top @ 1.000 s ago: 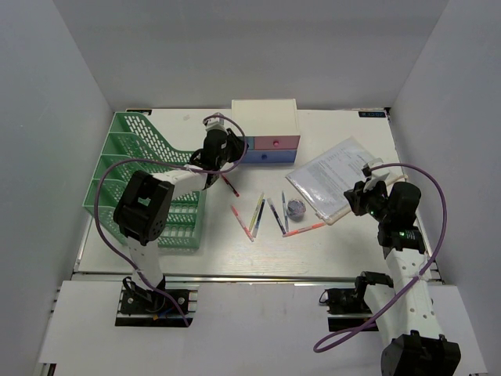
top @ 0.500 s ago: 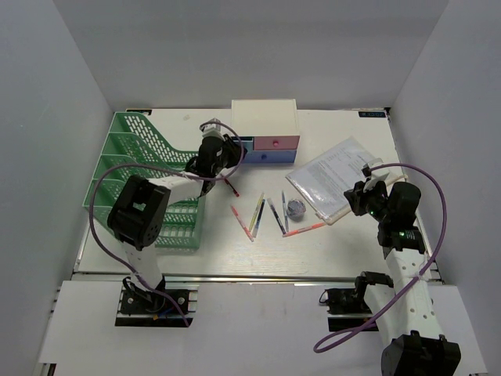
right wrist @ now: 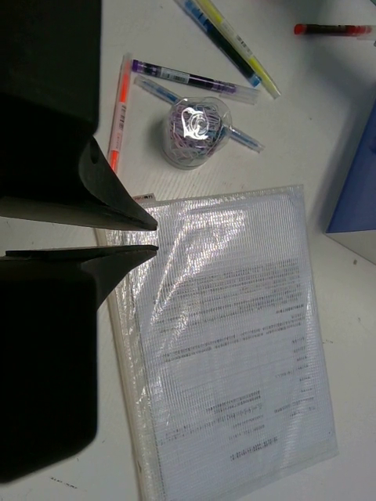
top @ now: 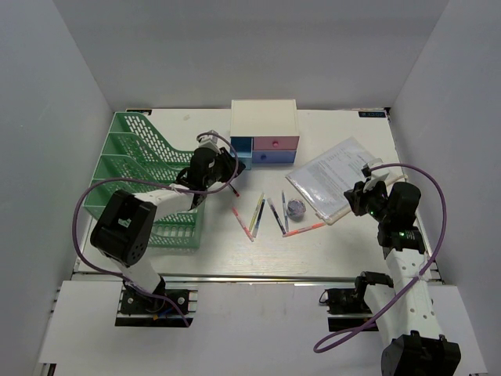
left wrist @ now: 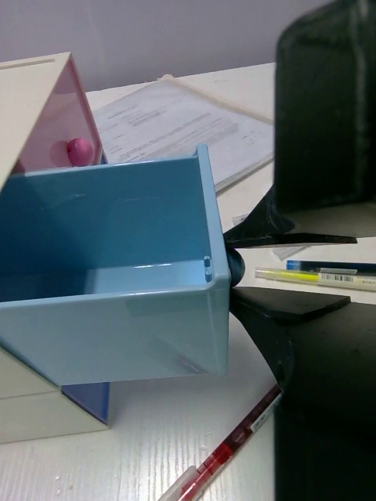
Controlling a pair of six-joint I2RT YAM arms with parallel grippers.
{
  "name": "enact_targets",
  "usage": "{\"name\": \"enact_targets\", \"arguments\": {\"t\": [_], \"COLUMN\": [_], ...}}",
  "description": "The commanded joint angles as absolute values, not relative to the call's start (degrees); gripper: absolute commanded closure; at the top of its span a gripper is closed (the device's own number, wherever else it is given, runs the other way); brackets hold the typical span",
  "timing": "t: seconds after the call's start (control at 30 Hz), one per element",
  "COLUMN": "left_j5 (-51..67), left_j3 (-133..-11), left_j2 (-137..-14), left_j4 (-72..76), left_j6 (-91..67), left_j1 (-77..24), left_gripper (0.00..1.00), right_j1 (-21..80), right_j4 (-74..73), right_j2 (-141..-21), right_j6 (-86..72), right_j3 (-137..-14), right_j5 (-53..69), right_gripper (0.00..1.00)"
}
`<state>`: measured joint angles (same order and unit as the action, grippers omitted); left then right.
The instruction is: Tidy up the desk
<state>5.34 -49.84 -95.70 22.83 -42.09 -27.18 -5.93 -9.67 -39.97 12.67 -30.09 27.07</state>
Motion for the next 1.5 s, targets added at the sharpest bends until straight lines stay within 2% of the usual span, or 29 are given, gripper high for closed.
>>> {"name": "enact_targets", "arguments": {"t": [0.0,0.17,0.27,0.33,0.37,0.4,0.43,0.53,0.57,0.67,0.77,0.87,0.93,0.97,1.03,1.07,1.1,1.13,1.17,1.2,1.27,1.3,1.37,1.4,1.47], "left_j5": [9.0,9.8,10.0,10.2,10.3,10.4,10.1,8.3,7.7,6.5,6.1,6.0,8.3,9.3,10.7,10.5,10.1,9.3,8.9,8.5,8.9,9.3,9.6,9.6,9.8], "left_j3": [-48.7,-47.9,-47.8,-47.9,-47.9,-48.1,-48.3,-49.1,-49.4,-50.2,-49.9,-49.3,-46.6,-45.4,-41.6,-40.6,-39.9,-39.1,-38.2,-38.1,-38.8,-39.0,-40.1,-40.3,-40.2], "left_j2": [-92.6,-92.0,-91.5,-90.8,-90.5,-90.2,-89.7,-87.6,-86.5,-83.3,-78.6,-73.6,-67.8,-65.5,-59.3,-57.7,-54.4,-53.0,-52.2,-51.2,-50.3,-50.1,-50.2,-50.1,-49.2], "left_j4": [20.1,18.5,17.6,17.2,16.5,16.1,15.4,11.8,11.0,8.1,5.5,1.5,0.4,0.5,0.4,-1.5,-2.3,-3.2,-3.7,-4.1,-4.7,-4.7,-5.4,-6.2,-6.1], "left_j6": [-41.9,-41.9,-41.7,-41.7,-41.7,-41.7,-41.7,-41.1,-41.0,-40.1,-38.5,-34.6,-30.1,-28.3,-23.0,-21.6,-20.2,-17.7,-16.9,-16.4,-14.8,-14.4,-13.5,-13.4,-13.3], "left_j1": [-27.4,-28.6,-28.6,-28.6,-28.6,-28.6,-28.6,-28.6,-28.6,-28.6,-27.9,-27.9,-27.9,-27.9,-27.9,-27.9,-27.9,-27.9,-27.9,-27.9,-27.9,-27.9,-27.4,-27.4,-27.4], "left_gripper": [0.91,0.91,0.87,0.8,0.72,0.55,0.48,0.31,0.27,0.22,0.23,0.27,0.38,0.56,0.74,0.84,0.85,0.85,0.79,0.67,0.4,0.3,0.26,0.25,0.24], "right_j1": [-5.8,-5.9,-5.9,-5.9,-5.8,-5.8,-5.9,-5.9,-5.8,-5.7,-5.1,-3.4,-2.1,-1.1,1.5,2.9,3.7,5.3,6.9,7.8,10.6,11.4,14.1,14.2,15.4], "right_j4": [-8.0,-7.7,-7.7,-7.8,-7.8,-7.9,-8.0,-8.9,-9.1,-11.2,-14.9,-19.0,-20.3,-20.4,-20.4,-21.1,-21.6,-22.2,-22.8,-23.6,-23.5,-22.7,-21.3,-20.4,-17.2], "right_j2": [-39.6,-39.6,-39.7,-39.7,-39.8,-39.8,-39.7,-40.0,-40.1,-40.3,-41.4,-42.9,-44.2,-44.8,-48.7,-50.4,-52.6,-56.8,-58.9,-60.6,-63.9,-64.4,-65.3,-65.5,-66.1], "right_j6": [13.7,13.9,14.0,14.2,14.4,14.4,14.6,15.6,15.9,18.5,25.4,30.0,33.2,34.4,38.5,39.6,40.7,42.2,42.7,43.0,43.1,43.2,42.8,42.5,41.4], "right_j3": [-29.5,-29.3,-29.2,-29.1,-29.1,-29.1,-29.0,-29.2,-29.3,-29.5,-30.0,-30.6,-31.3,-31.6,-32.9,-33.7,-34.6,-36.8,-37.9,-38.9,-40.7,-40.9,-40.6,-40.4,-39.6], "right_j5": [26.5,26.5,26.6,26.8,26.9,27.2,27.5,29.5,30.3,35.1,46.9,53.8,57.1,56.4,54.3,51.7,50.8,49.8,48.0,47.2,44.2,43.2,39.8,38.5,35.0], "right_gripper": [0.81,0.81,0.79,0.74,0.7,0.66,0.58,0.45,0.43,0.34,0.28,0.28,0.33,0.34,0.47,0.59,0.84,0.89,0.9,0.75,0.51,0.31,0.16,0.11,0.11]}}
